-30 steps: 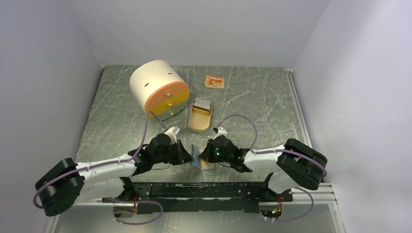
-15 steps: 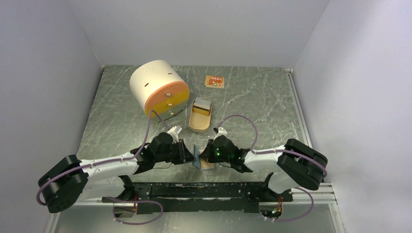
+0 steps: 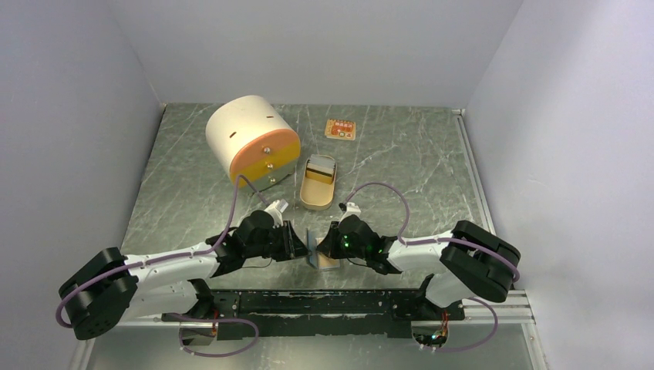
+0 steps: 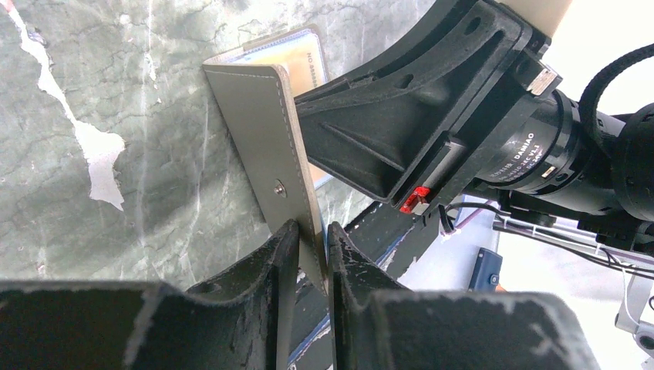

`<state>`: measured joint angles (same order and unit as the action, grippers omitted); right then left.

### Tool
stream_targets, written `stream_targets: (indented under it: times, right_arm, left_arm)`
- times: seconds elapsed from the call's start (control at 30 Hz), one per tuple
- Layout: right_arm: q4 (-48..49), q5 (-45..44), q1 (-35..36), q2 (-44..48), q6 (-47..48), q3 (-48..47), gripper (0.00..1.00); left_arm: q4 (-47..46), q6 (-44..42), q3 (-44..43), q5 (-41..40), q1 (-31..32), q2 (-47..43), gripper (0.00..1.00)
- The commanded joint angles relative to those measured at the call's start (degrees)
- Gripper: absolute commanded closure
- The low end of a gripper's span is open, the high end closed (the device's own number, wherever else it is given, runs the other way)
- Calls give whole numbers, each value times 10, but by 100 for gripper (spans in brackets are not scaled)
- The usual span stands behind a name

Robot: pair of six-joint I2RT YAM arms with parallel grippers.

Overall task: Put the credit cards into the card holder
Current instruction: Turn over the card slot in the card holder.

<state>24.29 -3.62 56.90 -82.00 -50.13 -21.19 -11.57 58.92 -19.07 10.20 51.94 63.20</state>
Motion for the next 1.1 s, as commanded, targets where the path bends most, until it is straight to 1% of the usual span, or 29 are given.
stream_targets:
  times: [0.0, 0.1, 0.3, 0.4, 0.67, 0.83, 1.07]
  right_arm:
    - [-31, -3, 0, 0, 6, 8, 89]
    - [-30, -4, 0, 0, 6, 8, 89]
    - [-24, -1, 0, -5, 3, 12, 88]
    - [-21, 0, 0, -6, 3, 12, 87]
    - [-35, -6, 0, 5, 8, 9, 86]
    - [-56, -14, 0, 19, 6, 6, 80]
    - [-155, -60, -1, 101, 10, -10, 68]
  left_arm:
    - [-10, -5, -12, -4, -2, 3, 75]
    - [-7, -4, -13, -7, -3, 7, 76]
    - [-15, -5, -12, -6, -2, 21, 84]
    - [-13, -6, -14, -8, -3, 30, 86]
    - [31, -6, -37, -20, -2, 55, 86]
    - [56, -5, -46, -29, -3, 67, 85]
    - [71, -10, -56, -33, -2, 89, 87]
